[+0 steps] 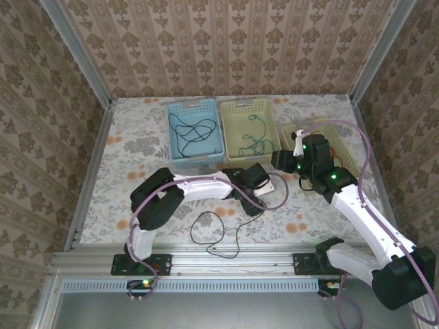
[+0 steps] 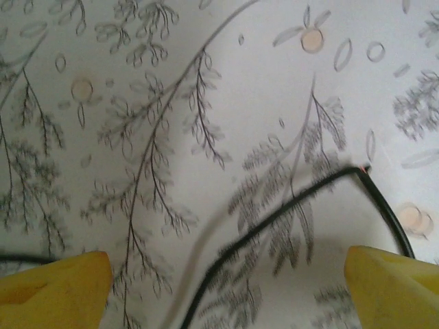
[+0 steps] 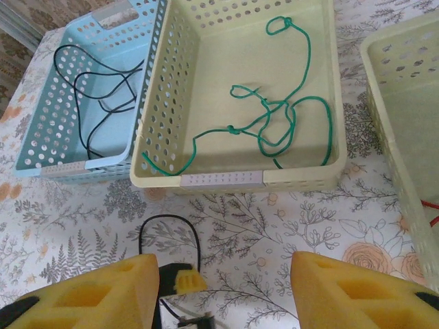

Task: Untangle the cables

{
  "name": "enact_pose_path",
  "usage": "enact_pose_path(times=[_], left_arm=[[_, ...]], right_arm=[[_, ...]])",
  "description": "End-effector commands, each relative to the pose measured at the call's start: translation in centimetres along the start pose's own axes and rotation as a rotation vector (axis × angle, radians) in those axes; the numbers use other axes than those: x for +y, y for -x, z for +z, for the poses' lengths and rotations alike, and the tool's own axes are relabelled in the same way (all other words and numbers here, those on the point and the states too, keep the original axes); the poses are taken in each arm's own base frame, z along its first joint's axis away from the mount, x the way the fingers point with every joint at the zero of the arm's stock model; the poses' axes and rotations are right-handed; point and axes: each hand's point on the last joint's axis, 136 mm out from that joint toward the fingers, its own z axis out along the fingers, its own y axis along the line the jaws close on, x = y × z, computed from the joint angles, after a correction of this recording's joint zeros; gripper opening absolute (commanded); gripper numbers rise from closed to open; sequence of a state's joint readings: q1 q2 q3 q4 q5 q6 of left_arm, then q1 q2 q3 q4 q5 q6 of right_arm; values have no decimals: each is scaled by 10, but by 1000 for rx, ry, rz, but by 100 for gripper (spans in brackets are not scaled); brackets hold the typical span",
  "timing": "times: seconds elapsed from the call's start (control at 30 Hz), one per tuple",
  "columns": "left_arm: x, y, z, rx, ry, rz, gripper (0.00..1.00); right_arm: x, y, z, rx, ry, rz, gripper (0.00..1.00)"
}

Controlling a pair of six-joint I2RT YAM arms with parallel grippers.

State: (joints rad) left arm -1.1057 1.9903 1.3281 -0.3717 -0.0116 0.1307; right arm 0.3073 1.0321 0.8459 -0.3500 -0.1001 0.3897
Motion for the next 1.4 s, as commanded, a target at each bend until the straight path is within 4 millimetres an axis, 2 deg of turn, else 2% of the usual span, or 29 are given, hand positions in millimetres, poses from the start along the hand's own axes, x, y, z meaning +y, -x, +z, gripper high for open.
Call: enact_pose_path(times=[0.0,0.13,0.2,0.37,0.47,0.57,0.77,0.83,0.97,1.07,1.23,1.37], left_arm=[[9,20,4,-44,34,46,89],[14,13,12,-28,-15,13,85],[13,5,14,-9,-53,5,79],[-1,-11,19,23,-156,32,73],[0,-17,26,41,-184,18,67],[1,-20,31,51,-207,-3,50],[3,-18,34,31,-200,-37,5],[8,-11,26,-2,-171,-62,0],[24,14,-14,-123,-86,-104,0],[39,33,-61,-243,-30,-154,0],[68,63,-155,-491,-26,-301,0],[111,72,-235,-694,-14,-443,0]], right_arm=[[-5,0,-7,-1,-21,11,55],[-6,0,-8,-1,-22,13,55],[-6,1,-9,0,-21,15,55],[-5,2,-11,1,-14,21,54],[-5,4,-13,-1,-15,24,54],[-4,6,-15,-4,-11,24,53],[-5,10,-19,-13,-17,36,53],[-7,10,-20,-17,-23,43,53],[-8,9,-20,-18,-25,49,53],[-7,7,-18,-16,-17,60,53],[-5,5,-12,-7,5,81,53],[-2,5,-7,2,21,87,53]])
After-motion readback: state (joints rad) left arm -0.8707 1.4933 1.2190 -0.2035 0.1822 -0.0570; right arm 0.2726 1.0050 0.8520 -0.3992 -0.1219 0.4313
